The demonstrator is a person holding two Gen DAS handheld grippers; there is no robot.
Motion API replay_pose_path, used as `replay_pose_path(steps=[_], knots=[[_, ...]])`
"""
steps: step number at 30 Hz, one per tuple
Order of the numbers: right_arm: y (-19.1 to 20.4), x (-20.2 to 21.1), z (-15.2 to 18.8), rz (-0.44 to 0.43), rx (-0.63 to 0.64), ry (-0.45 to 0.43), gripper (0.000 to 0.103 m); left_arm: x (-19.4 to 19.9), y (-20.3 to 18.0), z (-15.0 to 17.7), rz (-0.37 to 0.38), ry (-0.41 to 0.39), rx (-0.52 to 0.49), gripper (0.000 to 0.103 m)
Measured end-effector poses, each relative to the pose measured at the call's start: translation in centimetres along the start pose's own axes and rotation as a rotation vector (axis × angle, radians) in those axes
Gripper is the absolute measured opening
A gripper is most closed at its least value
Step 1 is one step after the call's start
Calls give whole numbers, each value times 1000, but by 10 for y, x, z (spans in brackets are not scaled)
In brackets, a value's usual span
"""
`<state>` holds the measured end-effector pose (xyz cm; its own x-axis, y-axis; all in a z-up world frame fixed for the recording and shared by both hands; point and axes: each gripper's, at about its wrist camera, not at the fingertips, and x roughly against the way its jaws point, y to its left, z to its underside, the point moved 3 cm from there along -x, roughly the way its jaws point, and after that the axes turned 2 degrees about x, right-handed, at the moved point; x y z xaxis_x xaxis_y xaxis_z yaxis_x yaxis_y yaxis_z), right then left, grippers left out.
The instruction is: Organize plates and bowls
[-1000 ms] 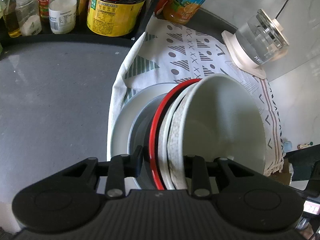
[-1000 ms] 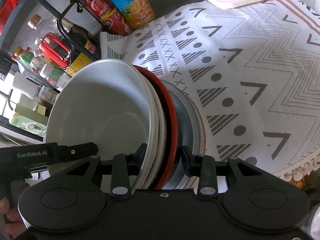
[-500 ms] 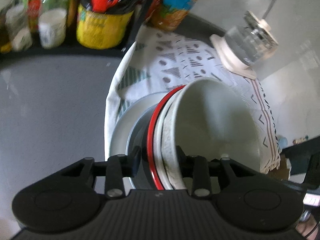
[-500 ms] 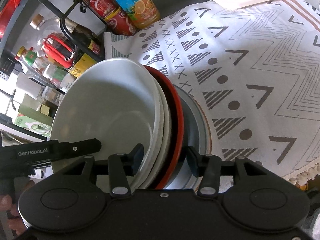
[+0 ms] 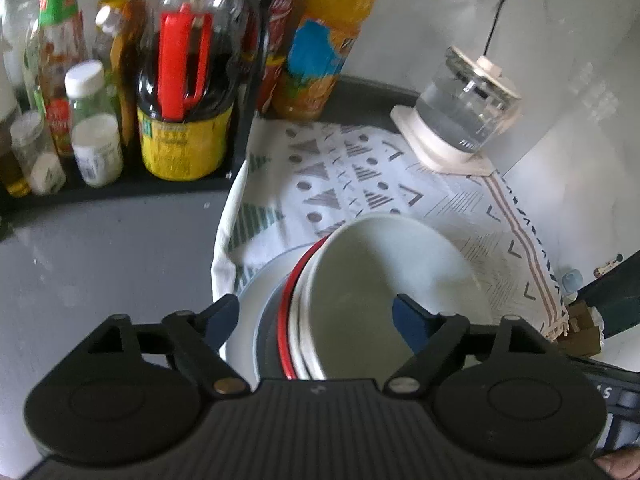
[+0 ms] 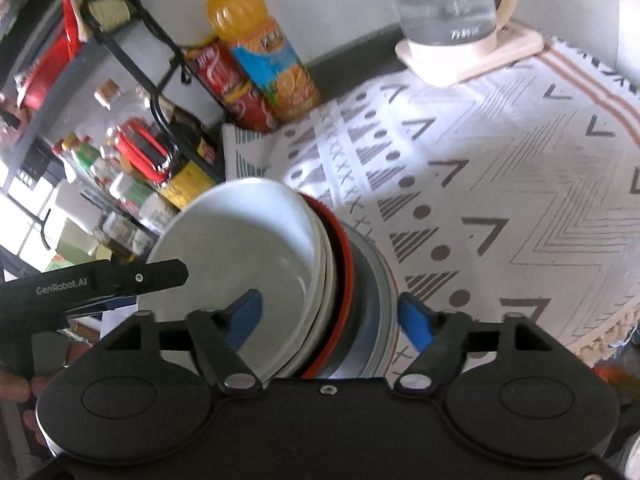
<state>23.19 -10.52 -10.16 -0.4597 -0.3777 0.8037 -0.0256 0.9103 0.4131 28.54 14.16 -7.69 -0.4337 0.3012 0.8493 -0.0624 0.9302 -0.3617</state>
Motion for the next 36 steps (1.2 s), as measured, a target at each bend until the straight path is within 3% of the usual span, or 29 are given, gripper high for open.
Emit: replay_pose_path(steps=[4, 12, 20, 36], knots=[[-4, 16, -3, 19, 8, -61, 90, 7, -5, -2, 0, -26, -1, 91], [-23, 50, -3, 51, 6, -138, 102, 25, -20, 3, -1, -69, -6, 93], [-48, 106, 10, 75, -1, -209, 103, 54, -50, 17, -16, -115, -15, 99], [-76, 192, 60, 93, -30, -291, 103, 111, -109, 100, -14, -132, -82, 103]])
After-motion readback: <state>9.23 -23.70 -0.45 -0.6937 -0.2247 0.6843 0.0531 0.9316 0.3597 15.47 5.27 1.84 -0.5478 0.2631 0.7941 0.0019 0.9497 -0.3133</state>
